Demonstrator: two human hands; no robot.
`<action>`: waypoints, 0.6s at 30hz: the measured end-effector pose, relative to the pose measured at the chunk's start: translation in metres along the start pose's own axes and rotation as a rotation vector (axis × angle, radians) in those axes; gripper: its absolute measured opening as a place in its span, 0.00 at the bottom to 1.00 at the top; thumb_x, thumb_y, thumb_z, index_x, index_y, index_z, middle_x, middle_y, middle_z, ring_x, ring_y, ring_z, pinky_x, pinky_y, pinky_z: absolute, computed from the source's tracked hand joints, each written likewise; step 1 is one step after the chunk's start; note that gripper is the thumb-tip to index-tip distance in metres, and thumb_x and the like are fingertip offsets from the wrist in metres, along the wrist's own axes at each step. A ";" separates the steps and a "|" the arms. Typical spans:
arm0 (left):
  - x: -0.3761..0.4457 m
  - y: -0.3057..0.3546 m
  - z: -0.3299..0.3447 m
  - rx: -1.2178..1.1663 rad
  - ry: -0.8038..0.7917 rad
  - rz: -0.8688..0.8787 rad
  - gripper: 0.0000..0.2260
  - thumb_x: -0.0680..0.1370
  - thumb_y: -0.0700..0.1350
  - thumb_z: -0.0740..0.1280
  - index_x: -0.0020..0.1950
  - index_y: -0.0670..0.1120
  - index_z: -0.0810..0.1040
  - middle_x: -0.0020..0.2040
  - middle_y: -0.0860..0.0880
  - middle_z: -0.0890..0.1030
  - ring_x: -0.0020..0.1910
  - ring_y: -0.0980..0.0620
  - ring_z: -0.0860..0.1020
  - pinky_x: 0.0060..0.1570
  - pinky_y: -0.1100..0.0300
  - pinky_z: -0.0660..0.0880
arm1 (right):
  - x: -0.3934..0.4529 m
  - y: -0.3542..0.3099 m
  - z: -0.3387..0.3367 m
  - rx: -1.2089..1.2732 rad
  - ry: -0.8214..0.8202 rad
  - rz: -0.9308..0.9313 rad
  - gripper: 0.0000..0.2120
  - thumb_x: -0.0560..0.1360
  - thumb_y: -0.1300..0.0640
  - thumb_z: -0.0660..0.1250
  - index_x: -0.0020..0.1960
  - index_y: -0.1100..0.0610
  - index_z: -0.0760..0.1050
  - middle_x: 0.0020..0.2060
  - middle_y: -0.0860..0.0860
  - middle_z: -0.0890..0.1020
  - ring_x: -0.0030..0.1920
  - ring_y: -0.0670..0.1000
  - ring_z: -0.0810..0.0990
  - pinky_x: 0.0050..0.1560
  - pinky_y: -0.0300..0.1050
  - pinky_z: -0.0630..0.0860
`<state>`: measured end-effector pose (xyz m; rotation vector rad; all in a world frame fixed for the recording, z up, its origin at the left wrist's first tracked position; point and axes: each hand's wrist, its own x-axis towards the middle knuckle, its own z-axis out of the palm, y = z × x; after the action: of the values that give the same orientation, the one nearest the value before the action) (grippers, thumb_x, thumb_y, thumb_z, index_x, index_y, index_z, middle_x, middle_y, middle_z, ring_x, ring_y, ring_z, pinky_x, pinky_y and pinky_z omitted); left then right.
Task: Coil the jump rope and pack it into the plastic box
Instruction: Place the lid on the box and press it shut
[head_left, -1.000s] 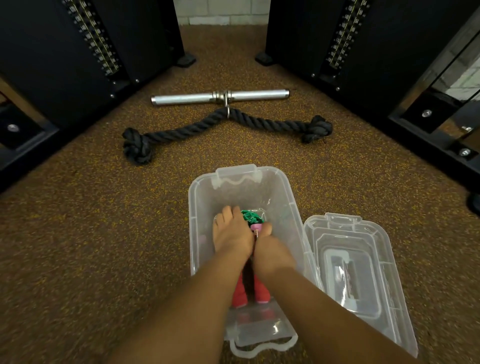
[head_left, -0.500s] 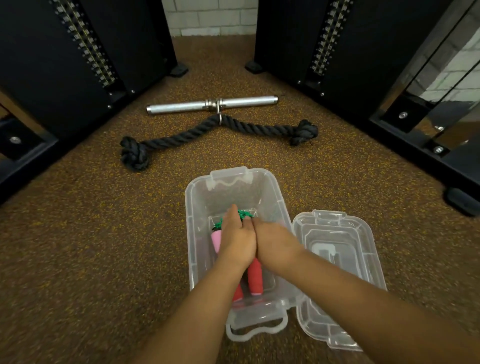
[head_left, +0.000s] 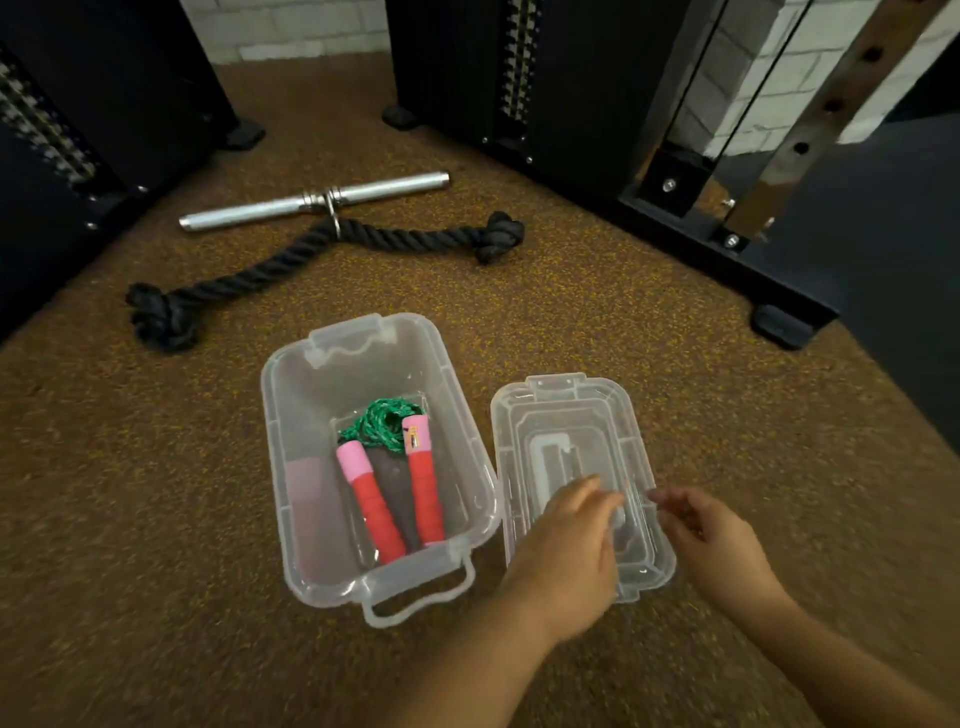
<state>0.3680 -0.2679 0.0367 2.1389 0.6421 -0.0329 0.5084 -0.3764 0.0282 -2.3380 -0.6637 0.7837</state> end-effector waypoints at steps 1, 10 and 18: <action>-0.001 -0.005 0.010 0.041 -0.085 -0.064 0.23 0.81 0.43 0.56 0.76 0.51 0.59 0.79 0.52 0.54 0.77 0.52 0.51 0.75 0.54 0.54 | 0.001 0.005 0.002 -0.001 -0.017 0.028 0.10 0.76 0.60 0.65 0.56 0.51 0.77 0.49 0.49 0.83 0.47 0.46 0.81 0.46 0.42 0.76; -0.009 -0.038 0.055 0.245 -0.438 -0.383 0.31 0.81 0.49 0.54 0.78 0.47 0.39 0.78 0.48 0.36 0.77 0.49 0.35 0.75 0.53 0.39 | 0.009 0.009 0.015 0.103 -0.255 0.257 0.22 0.77 0.62 0.61 0.69 0.52 0.63 0.51 0.50 0.76 0.46 0.48 0.75 0.48 0.46 0.74; -0.001 0.010 0.050 -0.036 -0.438 -0.540 0.43 0.75 0.65 0.58 0.76 0.51 0.32 0.78 0.46 0.35 0.77 0.45 0.37 0.75 0.47 0.43 | 0.006 0.024 0.000 0.506 -0.280 0.398 0.15 0.78 0.52 0.59 0.49 0.58 0.82 0.41 0.57 0.86 0.41 0.56 0.84 0.43 0.48 0.77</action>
<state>0.3816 -0.3116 0.0134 1.7817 0.9198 -0.7530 0.5189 -0.3899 0.0108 -1.9228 -0.0749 1.3020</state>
